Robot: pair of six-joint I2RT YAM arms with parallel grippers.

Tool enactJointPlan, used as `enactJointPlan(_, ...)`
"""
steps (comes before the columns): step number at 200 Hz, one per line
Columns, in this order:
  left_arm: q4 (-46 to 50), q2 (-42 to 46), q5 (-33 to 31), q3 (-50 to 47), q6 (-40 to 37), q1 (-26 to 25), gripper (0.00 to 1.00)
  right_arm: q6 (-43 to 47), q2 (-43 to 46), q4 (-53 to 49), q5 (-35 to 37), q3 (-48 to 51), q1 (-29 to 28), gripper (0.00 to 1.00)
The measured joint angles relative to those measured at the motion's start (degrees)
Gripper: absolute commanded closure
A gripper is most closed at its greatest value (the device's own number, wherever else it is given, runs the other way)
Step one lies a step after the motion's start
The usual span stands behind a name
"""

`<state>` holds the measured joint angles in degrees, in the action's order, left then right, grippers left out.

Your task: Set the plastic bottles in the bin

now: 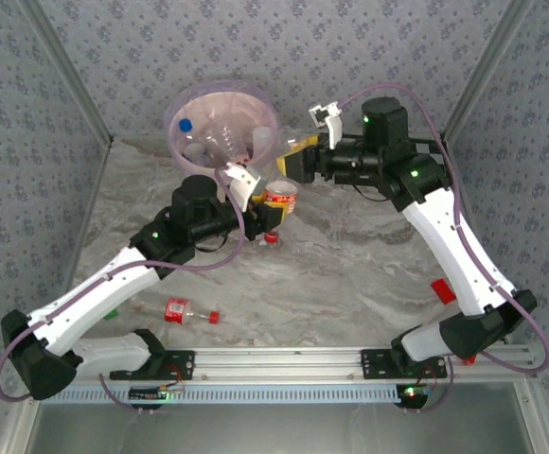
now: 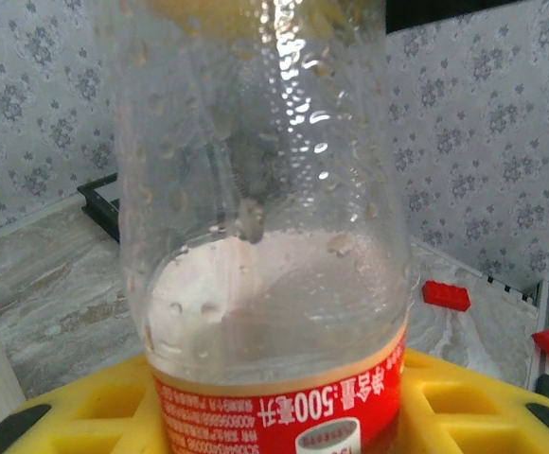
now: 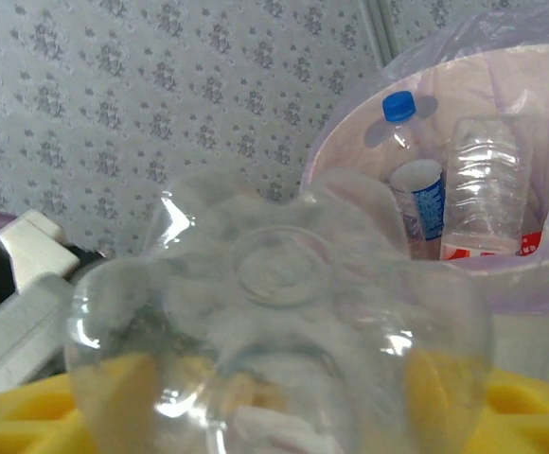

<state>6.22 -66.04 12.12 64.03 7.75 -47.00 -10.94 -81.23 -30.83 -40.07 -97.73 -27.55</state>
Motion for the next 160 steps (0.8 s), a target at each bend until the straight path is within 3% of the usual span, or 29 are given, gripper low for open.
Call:
enactJointPlan(16, 0.0, -0.5, 0.2, 0.4, -0.5, 0.0, 0.73, -0.1, 0.2, -0.5, 0.9, 0.0, -0.1, 0.40)
enactJointPlan(24, 0.3, -0.7, 0.1, 0.8, -0.7, 0.0, 0.68, -0.1, 0.2, -0.4, 1.0, 0.0, -0.1, 0.41)
enactJointPlan(32, 0.6, -0.9, 0.1, 1.2, -0.9, 0.0, 0.55, -0.1, 0.3, -0.3, 1.3, 0.0, -0.1, 0.42)
enactJointPlan(49, 1.7, -0.9, -0.1, 2.0, -1.2, 0.0, 0.16, 0.1, 0.7, -0.3, 1.8, 0.0, -0.1, 0.44)
enactJointPlan(66, 3.9, -0.9, -1.2, 3.4, -0.8, 0.0, 0.03, 0.7, 1.4, 0.4, 3.7, 0.0, 0.0, 0.49)
enactJointPlan(98, 10.3, -0.9, -0.8, 8.7, 3.6, 5.6, 0.01, 0.9, 4.3, 5.1, 8.5, 0.2, 2.0, 0.56)
enactJointPlan(143, 18.1, -1.6, -4.7, 15.1, 13.7, 27.4, 0.07, 0.9, 12.8, 13.3, 15.5, 4.1, 4.5, 0.61)
enactJointPlan(160, 20.5, -4.3, -5.2, 19.0, 16.2, 34.2, 0.14, 0.9, 15.8, 15.1, 17.4, 6.1, 5.2, 0.62)
